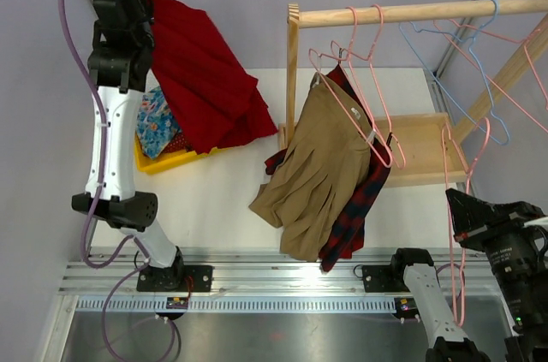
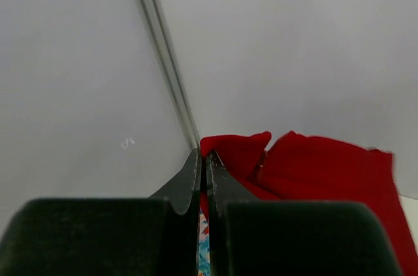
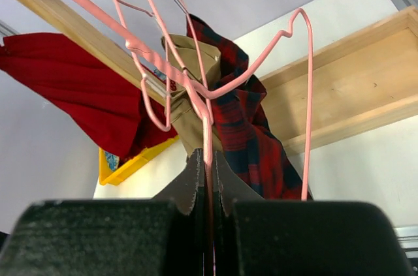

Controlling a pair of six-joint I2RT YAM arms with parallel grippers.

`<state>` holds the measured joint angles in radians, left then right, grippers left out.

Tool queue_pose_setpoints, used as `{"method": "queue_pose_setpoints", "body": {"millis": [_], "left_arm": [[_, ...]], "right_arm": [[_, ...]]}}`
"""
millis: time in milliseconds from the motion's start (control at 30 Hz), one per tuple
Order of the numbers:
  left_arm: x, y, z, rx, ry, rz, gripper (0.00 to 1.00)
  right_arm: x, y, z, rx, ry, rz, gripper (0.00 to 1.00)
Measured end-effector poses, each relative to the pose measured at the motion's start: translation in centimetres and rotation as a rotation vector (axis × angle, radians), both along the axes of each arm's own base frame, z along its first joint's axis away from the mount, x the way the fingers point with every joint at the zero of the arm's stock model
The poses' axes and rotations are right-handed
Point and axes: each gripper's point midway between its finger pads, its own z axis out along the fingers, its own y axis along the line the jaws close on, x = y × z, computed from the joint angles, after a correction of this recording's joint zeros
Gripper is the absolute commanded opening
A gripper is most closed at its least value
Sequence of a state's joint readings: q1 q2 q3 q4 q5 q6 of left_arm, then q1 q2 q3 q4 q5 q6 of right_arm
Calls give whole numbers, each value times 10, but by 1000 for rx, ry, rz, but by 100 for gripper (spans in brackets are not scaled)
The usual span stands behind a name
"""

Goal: Remove the skirt from the hanger

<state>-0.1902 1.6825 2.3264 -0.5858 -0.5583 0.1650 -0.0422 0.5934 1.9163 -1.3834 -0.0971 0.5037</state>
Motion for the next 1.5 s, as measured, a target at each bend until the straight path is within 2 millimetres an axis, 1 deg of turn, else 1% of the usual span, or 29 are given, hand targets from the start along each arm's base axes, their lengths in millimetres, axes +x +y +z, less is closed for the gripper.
{"method": "queue_pose_setpoints", "body": {"millis": [133,167,200,233,267,300,333,400,467,500,533,567,633,700,733,767,833,867,900,933,967,1033,1133,1200,1267,1433,1500], "left_arm": [[28,36,-35,-79,53,60,0],[35,42,-47,-99,71,70,3],[41,46,-62,-117,94,78,13],[46,49,-81,-133,129,84,29],[52,49,-101,-155,166,82,84],[56,47,-117,-171,197,75,99],[60,46,-137,-203,238,70,99],[67,37,-174,-276,316,44,99],[63,29,-213,-336,407,30,99],[59,27,-223,-349,432,27,99],[51,24,-239,-369,460,21,99],[36,20,-257,-387,508,15,99],[3,13,-278,-416,562,-8,99],[-30,9,-282,-433,560,-34,99],[-46,6,-277,-437,540,-52,99],[-61,4,-268,-440,499,-75,99],[-80,1,-250,-440,429,-105,99],[-85,0,-241,-439,387,-122,99],[-89,-1,-236,-439,360,-134,99],[-91,-2,-234,-439,339,-144,99],[-91,-3,-235,-440,330,-153,99],[-91,-4,-245,-442,343,-160,99],[-87,-7,-271,-451,412,-156,99],[-85,-8,-278,-455,432,-159,99],[-85,-9,-280,-457,437,-163,99],[-85,-10,-279,-459,433,-171,99],[-85,-10,-279,-459,434,-174,99]], "right_arm": [[18,-3,-5,-9,37,-12,0],[22,-4,-6,-9,41,-17,0],[29,-6,-8,-9,46,-24,0],[36,-6,-9,-7,47,-26,0],[43,-7,-11,-5,49,-27,0],[52,-7,-14,0,53,-28,0],[58,-7,-16,3,55,-28,0],[75,-8,-19,14,59,-29,0],[93,-8,-15,24,47,-30,0],[99,-8,-11,26,37,-30,0],[109,-8,-6,29,24,-30,0],[120,-9,1,32,9,-30,0],[144,-9,13,38,-12,-30,0],[168,-10,26,42,-30,-27,0],[177,-10,30,43,-32,-26,0],[189,-10,37,44,-42,-25,0],[209,-10,49,48,-69,-18,0],[218,-10,52,51,-74,-16,0],[228,-9,53,52,-77,-10,0],[236,-8,54,56,-78,-4,0],[243,-8,54,60,-77,1,0],[261,-7,51,67,-66,10,0],[281,-5,43,75,-44,21,0],[285,-5,38,77,-34,22,0],[282,-6,31,76,-26,16,0],[258,-10,15,68,-4,-15,0],[247,-13,12,59,-1,-33,23]]}}
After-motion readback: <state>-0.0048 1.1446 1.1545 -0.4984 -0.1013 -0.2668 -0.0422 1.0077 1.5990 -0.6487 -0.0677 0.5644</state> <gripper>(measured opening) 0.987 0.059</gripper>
